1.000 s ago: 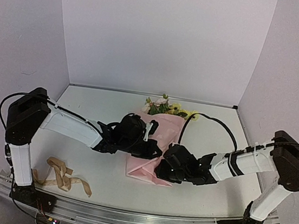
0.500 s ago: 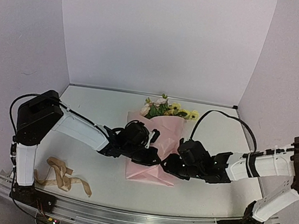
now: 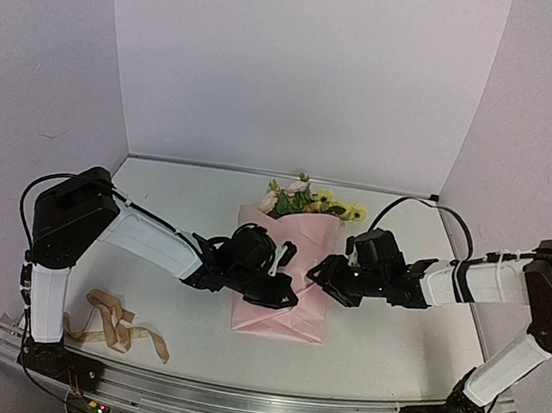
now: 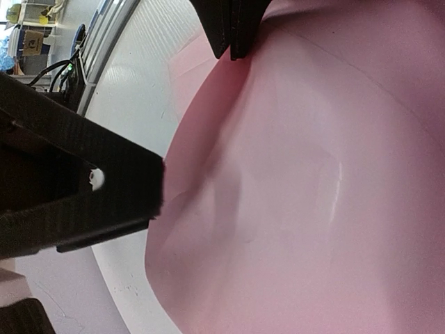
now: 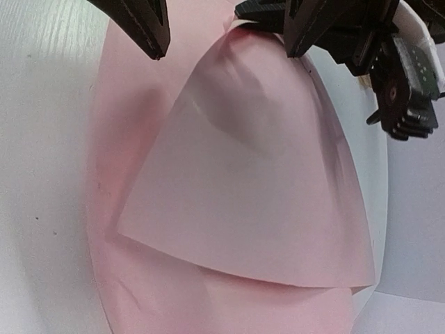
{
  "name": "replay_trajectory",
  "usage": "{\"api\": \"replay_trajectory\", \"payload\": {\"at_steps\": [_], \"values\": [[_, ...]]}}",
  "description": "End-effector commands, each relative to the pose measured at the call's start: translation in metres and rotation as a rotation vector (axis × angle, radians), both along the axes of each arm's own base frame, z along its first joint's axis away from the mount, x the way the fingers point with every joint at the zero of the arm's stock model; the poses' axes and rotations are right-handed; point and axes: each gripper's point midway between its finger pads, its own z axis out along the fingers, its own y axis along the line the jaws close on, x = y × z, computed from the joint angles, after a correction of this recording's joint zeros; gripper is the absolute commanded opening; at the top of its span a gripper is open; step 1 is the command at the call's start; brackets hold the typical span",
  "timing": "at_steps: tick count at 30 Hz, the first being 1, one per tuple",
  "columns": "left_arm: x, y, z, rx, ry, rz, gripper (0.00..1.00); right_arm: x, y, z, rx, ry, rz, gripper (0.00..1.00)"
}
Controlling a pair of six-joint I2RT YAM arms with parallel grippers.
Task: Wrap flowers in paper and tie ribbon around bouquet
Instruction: Pass from the left arm to the right, then press the fold line on the folded wrapping paper.
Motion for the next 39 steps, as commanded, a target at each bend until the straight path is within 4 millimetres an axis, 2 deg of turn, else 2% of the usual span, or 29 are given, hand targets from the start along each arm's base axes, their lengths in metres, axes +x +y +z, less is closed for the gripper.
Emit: {"api": "replay_trajectory", "payload": {"at_steps": [1,6,11,15,21,25,28,30,34,37,39], "values": [[0.004,-0.018,0.018,-0.053,-0.04,-0.041,0.0,0.018,0.017,0.01,0.073,-0.009,0.037,0.55],[0.002,-0.022,0.018,-0.05,-0.037,-0.064,0.0,0.021,0.017,0.001,0.062,0.004,0.034,0.43],[0.002,-0.022,0.018,-0.043,-0.038,-0.073,0.01,0.019,0.009,-0.009,0.029,0.004,0.017,0.22],[0.003,-0.02,0.025,-0.046,-0.05,-0.062,0.12,0.017,0.002,-0.015,0.004,0.001,0.005,0.01],[0.009,-0.009,0.058,-0.083,-0.091,0.01,0.3,0.012,-0.006,-0.023,-0.003,-0.009,-0.018,0.0],[0.024,0.011,0.083,-0.116,-0.103,0.129,0.32,0.006,-0.009,-0.024,-0.024,-0.027,-0.032,0.0],[0.042,0.036,0.092,-0.131,-0.088,0.246,0.32,0.003,-0.011,-0.026,-0.035,-0.033,-0.043,0.0],[0.054,0.052,0.09,-0.107,-0.071,0.311,0.31,0.002,-0.012,-0.028,-0.044,-0.035,-0.05,0.0],[0.07,0.071,0.077,-0.075,-0.025,0.362,0.26,0.0,-0.016,-0.032,-0.057,-0.038,-0.071,0.0],[0.074,0.075,0.066,-0.089,0.022,0.356,0.24,-0.001,-0.018,-0.034,-0.059,-0.036,-0.088,0.0],[0.071,0.069,0.064,-0.12,0.042,0.316,0.24,-0.001,-0.019,-0.035,-0.062,-0.035,-0.096,0.0]]}}
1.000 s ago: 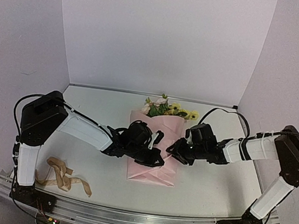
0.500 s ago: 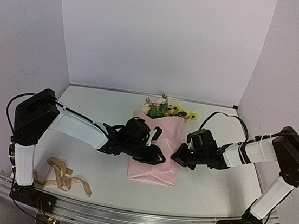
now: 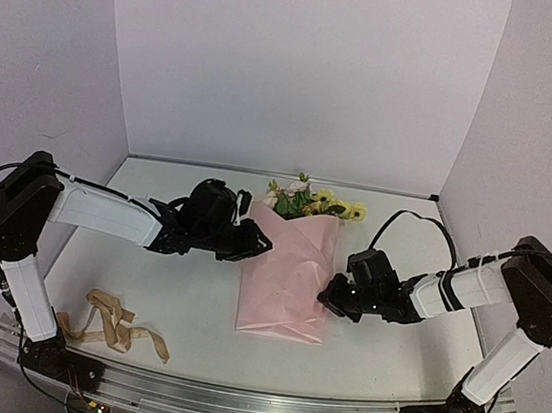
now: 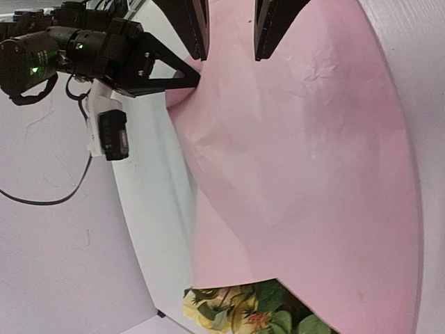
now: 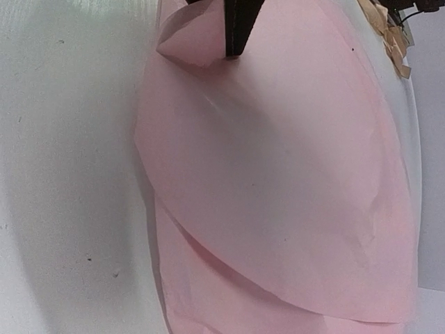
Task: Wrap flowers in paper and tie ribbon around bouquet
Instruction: Press the fold line on the folded wrapping paper.
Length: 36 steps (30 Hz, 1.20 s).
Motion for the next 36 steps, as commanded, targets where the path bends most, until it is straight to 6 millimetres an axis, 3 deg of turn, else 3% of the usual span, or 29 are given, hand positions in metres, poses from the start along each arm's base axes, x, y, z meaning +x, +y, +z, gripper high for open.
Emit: {"api": "replay_trajectory", "payload": {"at_steps": [1,5,8,14,17,21,27,30,36], "values": [[-0.009,-0.006,-0.015,-0.04,0.072,-0.06,0.23,0.007,-0.003,0.013,0.014,-0.054,-0.053,0.0],[-0.017,-0.023,-0.024,-0.076,0.113,-0.155,0.21,0.008,-0.002,0.015,0.015,-0.058,-0.058,0.0],[-0.02,-0.029,-0.043,-0.065,0.163,-0.186,0.19,0.008,0.0,0.015,0.009,-0.06,-0.057,0.0],[-0.018,-0.031,-0.072,-0.064,0.224,-0.195,0.18,0.004,-0.003,0.014,-0.017,-0.06,-0.062,0.0],[-0.017,-0.03,-0.083,-0.051,0.252,-0.191,0.17,0.001,-0.003,0.017,-0.023,-0.059,-0.058,0.05],[-0.018,-0.031,-0.075,-0.064,0.238,-0.207,0.17,0.0,-0.004,0.025,-0.044,-0.072,-0.06,0.09],[-0.031,-0.041,-0.029,-0.136,0.152,-0.327,0.2,-0.001,-0.001,0.024,-0.062,-0.055,-0.051,0.02],[-0.051,-0.048,-0.034,-0.11,0.169,-0.404,0.19,-0.003,-0.001,0.019,-0.071,-0.043,-0.052,0.0],[-0.083,-0.057,-0.064,-0.071,0.249,-0.477,0.16,-0.006,-0.001,0.018,-0.087,-0.045,-0.062,0.0]]}}
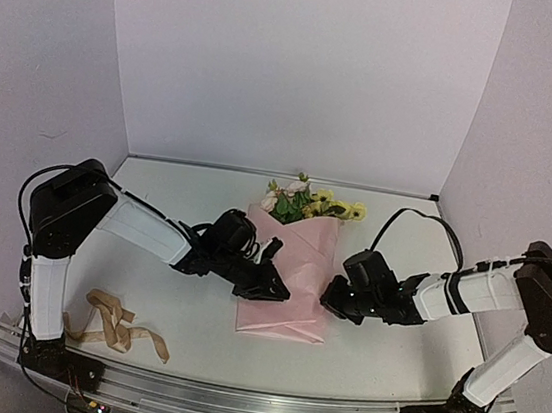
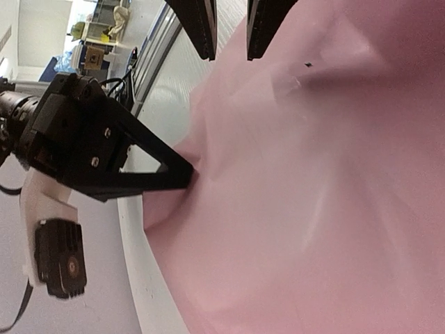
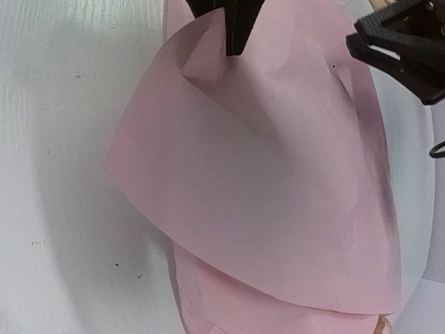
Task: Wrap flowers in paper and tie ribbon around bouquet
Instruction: Press the fold line on the folded wrapping paper.
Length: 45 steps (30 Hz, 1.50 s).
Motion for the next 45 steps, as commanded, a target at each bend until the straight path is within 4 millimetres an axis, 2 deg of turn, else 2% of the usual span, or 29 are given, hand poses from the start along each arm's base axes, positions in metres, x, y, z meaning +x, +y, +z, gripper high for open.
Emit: {"api": "replay_trajectory", "payload": {"at_steps": [1,6,10,13,15,19,21,25,30,32,34,38,42,45], "values": [[-0.023,-0.014,0.001,-0.019,0.017,-0.095,0.16,0.006,0.003,0.009,-0.015,-0.028,-0.022,0.0],[-0.026,-0.014,-0.023,0.03,0.06,-0.087,0.13,0.004,0.005,0.01,-0.029,-0.03,-0.021,0.04],[-0.022,-0.012,-0.038,0.073,0.075,-0.062,0.13,0.004,0.006,0.017,-0.031,-0.034,-0.012,0.18],[-0.02,-0.011,-0.043,0.092,0.077,-0.054,0.13,0.004,0.006,0.033,-0.034,-0.054,0.01,0.29],[-0.02,-0.011,-0.042,0.094,0.076,-0.052,0.13,0.002,0.005,0.047,-0.039,-0.064,0.038,0.33],[-0.019,-0.011,-0.042,0.101,0.072,-0.053,0.12,0.004,0.011,0.078,0.004,-0.083,0.095,0.34],[-0.019,-0.011,-0.042,0.102,0.072,-0.054,0.12,0.006,0.022,0.092,0.044,-0.09,0.14,0.34],[-0.019,-0.011,-0.044,0.107,0.072,-0.055,0.12,0.018,0.049,0.086,0.057,-0.037,0.215,0.27],[-0.018,-0.013,-0.045,0.113,0.073,-0.059,0.12,0.032,0.04,0.092,0.05,-0.04,0.184,0.29],[-0.018,-0.013,-0.044,0.117,0.071,-0.062,0.12,0.033,0.034,0.096,0.045,-0.051,0.178,0.32],[-0.017,-0.012,-0.043,0.117,0.067,-0.061,0.12,0.033,0.038,0.092,0.052,-0.037,0.207,0.34],[-0.017,-0.012,-0.044,0.118,0.068,-0.063,0.12,0.035,0.054,0.056,0.088,0.07,0.275,0.31],[-0.016,-0.011,-0.043,0.121,0.067,-0.058,0.12,0.04,0.049,0.019,0.095,0.143,0.26,0.3],[-0.015,-0.009,-0.042,0.121,0.065,-0.054,0.12,0.047,0.035,-0.002,0.066,0.166,0.215,0.3]]}}
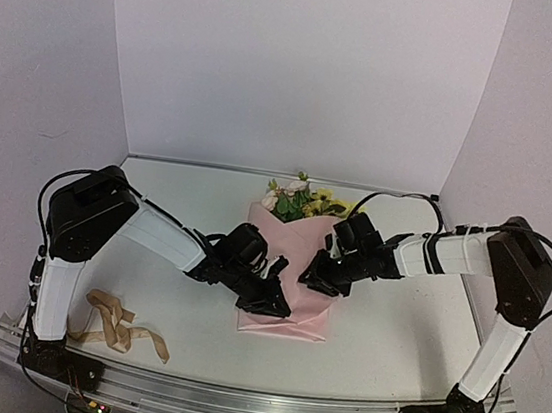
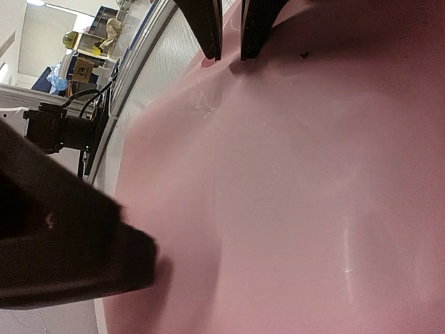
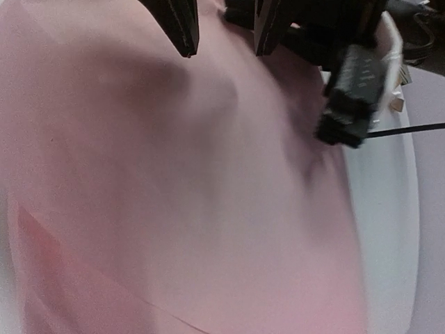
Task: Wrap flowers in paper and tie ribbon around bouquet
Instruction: Press the fold line on the folded wrapping paper.
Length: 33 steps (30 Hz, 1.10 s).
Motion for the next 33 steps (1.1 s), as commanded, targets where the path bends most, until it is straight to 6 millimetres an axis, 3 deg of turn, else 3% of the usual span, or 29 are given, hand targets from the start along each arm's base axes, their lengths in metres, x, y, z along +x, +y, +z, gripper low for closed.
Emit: {"api": "replay_trajectory", "payload": {"at_steps": [1,4,8,10,13,18,26,33], "values": [[0.01,0.003,-0.003,0.028,-0.025,0.021,0.12,0.011,-0.012,-0.018,0.01,0.018,-0.029,0.3],[0.01,0.004,-0.001,0.026,-0.03,0.025,0.12,0.013,-0.017,-0.016,0.029,0.016,-0.051,0.3],[0.012,0.005,0.001,0.021,-0.035,0.031,0.12,0.004,-0.016,0.013,0.09,-0.024,-0.068,0.32],[0.012,0.004,0.003,0.015,-0.036,0.032,0.12,-0.007,-0.014,0.025,0.104,-0.052,-0.063,0.33],[0.013,0.002,0.004,0.005,-0.037,0.031,0.12,-0.029,-0.003,0.028,0.112,-0.05,-0.036,0.33],[0.013,0.001,0.005,0.001,-0.036,0.033,0.12,-0.053,0.009,0.0,0.107,0.003,-0.036,0.26],[0.012,0.007,0.017,-0.022,-0.052,0.04,0.15,-0.068,-0.007,-0.051,0.089,0.087,-0.118,0.16],[-0.003,0.025,0.042,-0.135,-0.045,0.012,0.2,-0.076,-0.019,-0.07,0.047,0.114,-0.139,0.14]]}}
